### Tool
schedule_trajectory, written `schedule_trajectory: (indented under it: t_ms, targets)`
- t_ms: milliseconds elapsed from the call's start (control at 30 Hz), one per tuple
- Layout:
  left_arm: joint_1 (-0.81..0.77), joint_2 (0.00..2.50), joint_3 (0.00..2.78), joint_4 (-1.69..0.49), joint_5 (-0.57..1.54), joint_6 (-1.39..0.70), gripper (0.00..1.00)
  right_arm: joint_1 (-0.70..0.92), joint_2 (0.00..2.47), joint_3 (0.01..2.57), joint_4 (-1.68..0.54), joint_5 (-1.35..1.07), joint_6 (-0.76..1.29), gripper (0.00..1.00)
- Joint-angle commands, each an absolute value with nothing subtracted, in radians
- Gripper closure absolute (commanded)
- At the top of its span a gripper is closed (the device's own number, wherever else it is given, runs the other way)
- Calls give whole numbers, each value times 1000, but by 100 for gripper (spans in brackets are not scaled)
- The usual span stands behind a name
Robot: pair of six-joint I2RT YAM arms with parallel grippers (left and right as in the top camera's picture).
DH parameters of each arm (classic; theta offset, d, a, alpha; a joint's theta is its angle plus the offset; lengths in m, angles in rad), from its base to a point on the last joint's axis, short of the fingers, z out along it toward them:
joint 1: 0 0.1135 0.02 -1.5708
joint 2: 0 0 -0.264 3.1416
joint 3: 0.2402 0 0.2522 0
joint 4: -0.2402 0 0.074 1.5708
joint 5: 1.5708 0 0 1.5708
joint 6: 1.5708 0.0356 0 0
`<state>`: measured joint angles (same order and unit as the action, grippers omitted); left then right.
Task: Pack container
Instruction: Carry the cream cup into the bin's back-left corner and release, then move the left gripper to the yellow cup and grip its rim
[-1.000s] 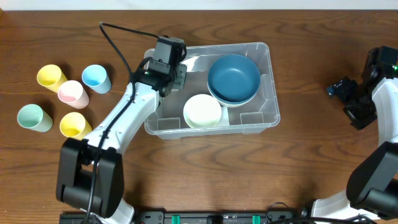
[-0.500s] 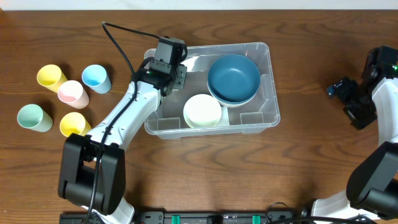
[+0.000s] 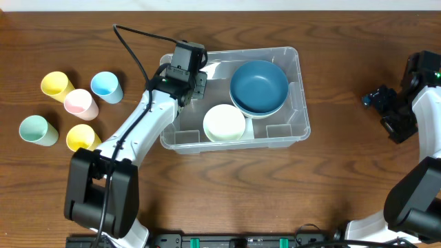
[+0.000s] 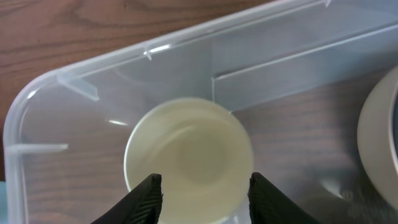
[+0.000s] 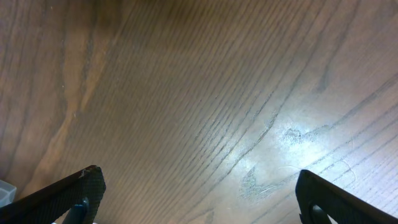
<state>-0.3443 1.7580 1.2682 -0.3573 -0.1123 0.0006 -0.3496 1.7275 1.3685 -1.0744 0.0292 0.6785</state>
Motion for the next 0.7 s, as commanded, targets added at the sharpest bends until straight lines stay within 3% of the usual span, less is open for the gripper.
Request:
schedule_trajectory:
  t_ms: [0,167,400,667]
  targets:
    - [-345,1671,1320,-385,-125,-5,54,-353,1726,1372,-1074,33,695,1]
    - [-335,1491,1325,-463,-147,-10,54,-353,1726,1372,-1074,33,695,1]
    - [-241,1287,1325,-676,-331,-110,53,-353,1726,1372,-1074,33,695,1]
    - [-31,1306,1307,-995,-323,-272,54,-353,1726,1372,-1074,33,695,1]
